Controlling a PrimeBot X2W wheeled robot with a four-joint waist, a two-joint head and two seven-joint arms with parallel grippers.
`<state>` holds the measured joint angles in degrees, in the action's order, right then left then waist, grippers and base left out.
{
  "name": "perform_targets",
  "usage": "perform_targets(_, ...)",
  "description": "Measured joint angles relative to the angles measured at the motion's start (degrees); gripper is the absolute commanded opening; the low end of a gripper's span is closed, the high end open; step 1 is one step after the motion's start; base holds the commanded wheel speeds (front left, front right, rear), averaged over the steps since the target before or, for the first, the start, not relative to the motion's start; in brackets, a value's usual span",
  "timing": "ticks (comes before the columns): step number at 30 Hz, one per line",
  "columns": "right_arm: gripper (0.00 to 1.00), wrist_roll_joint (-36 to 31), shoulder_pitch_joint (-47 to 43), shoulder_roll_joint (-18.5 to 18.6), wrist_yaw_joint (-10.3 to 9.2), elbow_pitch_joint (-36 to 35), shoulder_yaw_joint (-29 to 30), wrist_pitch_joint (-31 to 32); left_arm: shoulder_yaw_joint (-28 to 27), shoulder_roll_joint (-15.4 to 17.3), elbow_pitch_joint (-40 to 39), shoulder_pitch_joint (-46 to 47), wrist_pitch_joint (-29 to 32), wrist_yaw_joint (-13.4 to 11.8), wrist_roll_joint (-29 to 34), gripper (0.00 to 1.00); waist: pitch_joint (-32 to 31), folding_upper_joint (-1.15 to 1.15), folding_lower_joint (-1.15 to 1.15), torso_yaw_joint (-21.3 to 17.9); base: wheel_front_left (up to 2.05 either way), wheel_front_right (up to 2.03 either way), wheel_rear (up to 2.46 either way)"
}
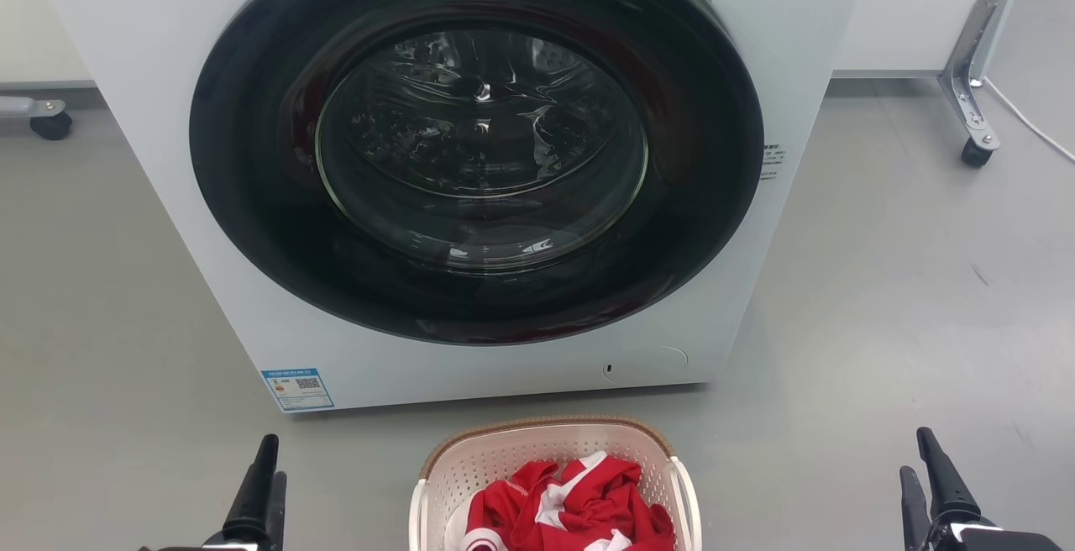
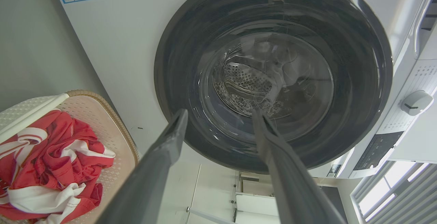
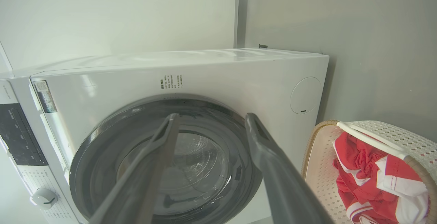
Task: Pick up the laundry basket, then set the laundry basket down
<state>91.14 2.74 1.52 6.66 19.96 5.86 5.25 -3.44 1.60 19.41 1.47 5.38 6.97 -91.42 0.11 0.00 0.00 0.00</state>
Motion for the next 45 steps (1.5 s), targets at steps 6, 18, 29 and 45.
perform_targets(6, 1.0, -1.7, 0.0, 0.0, -0.67, -0.8, -0.5, -1.2, 0.5, 0.0, -1.1, 0.0, -1.2, -1.0, 2.1, 1.0, 0.0, 0.0, 0.0, 0.0, 0.0, 0.0, 0.0)
perform_targets(18, 1.0, -9.7, 0.0, 0.0, -2.98, -3.2, -2.5, -3.5, 2.3, 0.1, -3.7, 0.0, -3.6, -3.0, 8.7, 1.0, 0.0, 0.0, 0.0, 0.1, 0.0, 0.0, 0.0)
perform_targets(29, 1.0, -23.1, -0.1, 0.4, -4.71, -5.3, -5.3, -5.8, 4.6, 0.3, -6.0, 0.0, -5.9, -4.7, 21.0, 1.0, 0.0, 0.0, 0.0, 0.2, 0.0, 0.0, 0.0)
perform_targets(45, 1.0, -41.8, -1.5, 2.1, -6.86, -8.4, -10.0, -9.1, 9.1, 2.4, -8.6, -0.8, -9.1, -7.1, 43.0, 1.0, -0.2, 0.0, 0.0, 0.2, 0.0, 0.0, 0.0)
